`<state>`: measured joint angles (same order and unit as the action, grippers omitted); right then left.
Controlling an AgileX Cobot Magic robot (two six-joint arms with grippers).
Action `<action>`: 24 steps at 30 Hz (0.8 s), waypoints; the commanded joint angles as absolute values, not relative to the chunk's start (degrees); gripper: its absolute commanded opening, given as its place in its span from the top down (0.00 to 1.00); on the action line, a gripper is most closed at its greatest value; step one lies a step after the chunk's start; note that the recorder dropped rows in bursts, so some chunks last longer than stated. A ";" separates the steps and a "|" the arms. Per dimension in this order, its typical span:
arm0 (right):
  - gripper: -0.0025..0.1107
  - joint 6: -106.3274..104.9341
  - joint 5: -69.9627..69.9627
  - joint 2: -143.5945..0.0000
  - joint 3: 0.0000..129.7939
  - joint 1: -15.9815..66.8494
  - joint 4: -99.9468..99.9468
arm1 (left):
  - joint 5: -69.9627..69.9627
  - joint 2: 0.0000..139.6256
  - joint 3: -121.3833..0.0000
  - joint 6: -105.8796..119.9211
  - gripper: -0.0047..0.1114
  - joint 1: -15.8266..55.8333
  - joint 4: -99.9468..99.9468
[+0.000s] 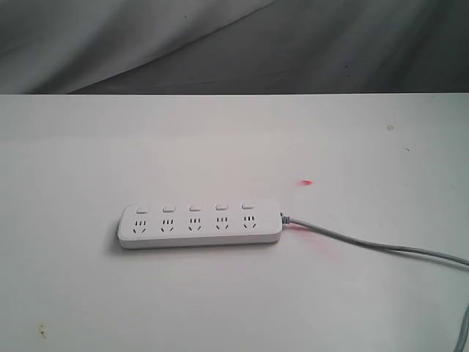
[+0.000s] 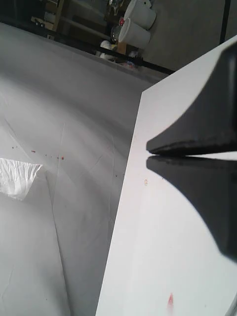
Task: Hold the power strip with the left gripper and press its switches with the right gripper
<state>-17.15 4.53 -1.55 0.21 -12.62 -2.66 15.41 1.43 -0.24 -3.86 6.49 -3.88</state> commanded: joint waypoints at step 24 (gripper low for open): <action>0.98 -17.11 4.51 -1.36 0.00 -13.01 -2.96 | 17.83 3.26 -15.76 -12.73 0.96 7.81 -2.11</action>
<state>-17.15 4.53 -1.55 0.21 -12.62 -2.66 5.30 1.59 -10.80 -16.63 6.74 0.00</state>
